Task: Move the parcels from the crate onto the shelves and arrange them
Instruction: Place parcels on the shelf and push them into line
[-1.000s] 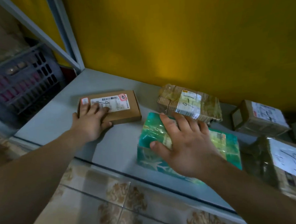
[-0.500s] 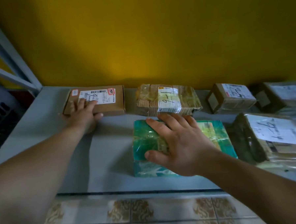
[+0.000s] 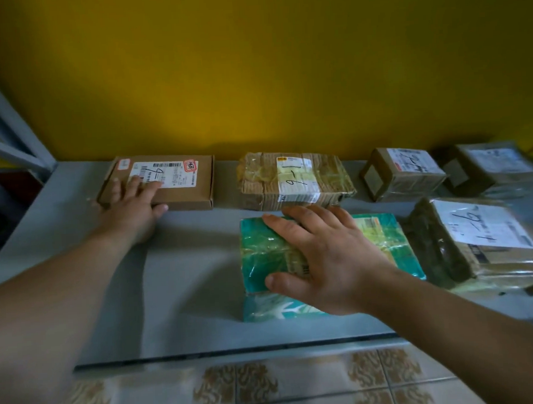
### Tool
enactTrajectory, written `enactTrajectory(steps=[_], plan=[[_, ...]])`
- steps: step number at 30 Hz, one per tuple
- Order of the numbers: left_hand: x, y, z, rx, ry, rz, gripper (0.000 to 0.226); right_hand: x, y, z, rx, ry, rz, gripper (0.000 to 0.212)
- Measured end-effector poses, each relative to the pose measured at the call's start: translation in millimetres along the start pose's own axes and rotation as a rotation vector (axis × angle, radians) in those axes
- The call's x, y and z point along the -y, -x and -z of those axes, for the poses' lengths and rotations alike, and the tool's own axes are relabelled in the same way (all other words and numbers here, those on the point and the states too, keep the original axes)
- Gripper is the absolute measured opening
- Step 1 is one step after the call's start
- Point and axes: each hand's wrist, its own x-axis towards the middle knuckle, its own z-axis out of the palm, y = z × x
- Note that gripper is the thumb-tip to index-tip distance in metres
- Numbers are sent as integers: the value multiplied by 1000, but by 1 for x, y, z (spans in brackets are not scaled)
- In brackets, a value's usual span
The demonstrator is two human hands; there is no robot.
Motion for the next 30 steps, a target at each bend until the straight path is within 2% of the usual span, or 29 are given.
enactTrajectory(steps=[9, 14, 18, 23, 27, 30], plan=[[3, 1, 6, 43, 25, 78, 58, -1, 1, -2, -15, -5, 7, 99], [1, 20, 14, 6, -20, 37, 70, -2, 0, -4, -20, -1, 16, 95], [-1, 52, 23, 72, 70, 76, 70, -1, 1, -3, -2, 25, 16, 96], [-1, 101, 45, 160, 51, 84, 73, 2, 0, 7, 102, 37, -20, 99], [3, 150, 77, 200, 139, 28, 73, 11, 2, 27, 236, 41, -66, 89], [8, 195, 110, 225, 181, 31, 72, 32, 12, 56, 272, 19, -113, 85]])
